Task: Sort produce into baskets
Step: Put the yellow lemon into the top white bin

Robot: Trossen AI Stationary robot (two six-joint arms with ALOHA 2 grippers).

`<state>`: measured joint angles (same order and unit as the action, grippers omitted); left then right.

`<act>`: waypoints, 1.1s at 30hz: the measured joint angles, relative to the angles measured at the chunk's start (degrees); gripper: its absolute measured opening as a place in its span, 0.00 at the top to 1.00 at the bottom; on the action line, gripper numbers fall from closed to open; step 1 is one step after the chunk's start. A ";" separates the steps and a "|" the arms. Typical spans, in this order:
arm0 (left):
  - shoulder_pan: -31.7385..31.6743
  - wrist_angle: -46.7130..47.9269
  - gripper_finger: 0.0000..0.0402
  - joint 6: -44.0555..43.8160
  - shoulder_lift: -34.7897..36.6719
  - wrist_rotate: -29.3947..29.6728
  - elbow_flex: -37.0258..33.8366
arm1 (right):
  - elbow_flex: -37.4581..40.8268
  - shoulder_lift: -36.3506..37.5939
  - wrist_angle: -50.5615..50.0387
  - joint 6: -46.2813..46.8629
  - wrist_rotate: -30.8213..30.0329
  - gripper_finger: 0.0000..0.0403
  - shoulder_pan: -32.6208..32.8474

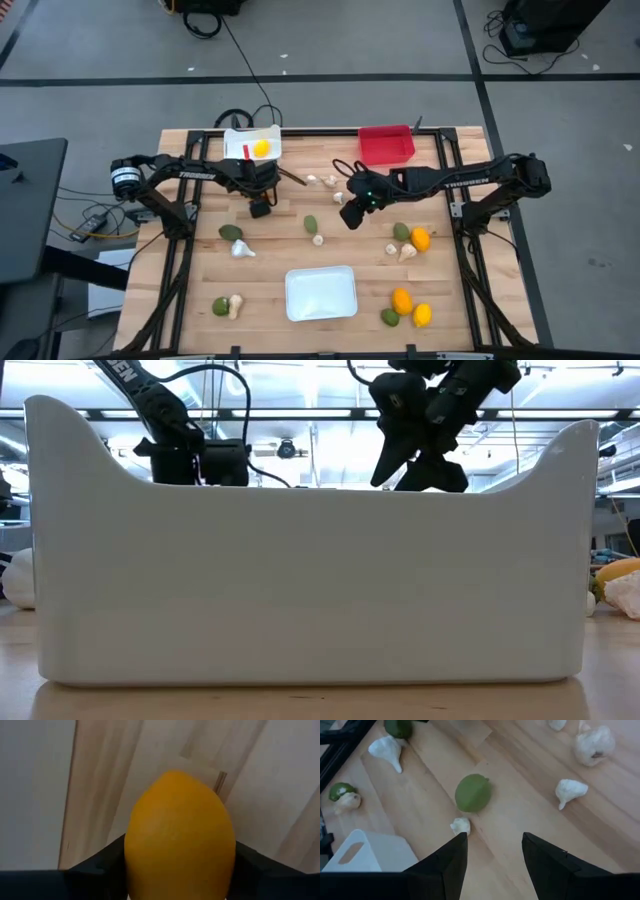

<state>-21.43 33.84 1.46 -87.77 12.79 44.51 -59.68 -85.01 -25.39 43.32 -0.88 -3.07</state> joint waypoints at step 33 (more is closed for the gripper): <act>0.64 15.99 0.39 -2.99 0.00 -6.08 33.25 | 0.00 0.00 1.25 6.04 -4.50 0.50 0.92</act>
<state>-20.79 49.83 -1.53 -87.77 6.71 77.76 -59.68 -85.01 -24.14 49.36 -5.39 -2.15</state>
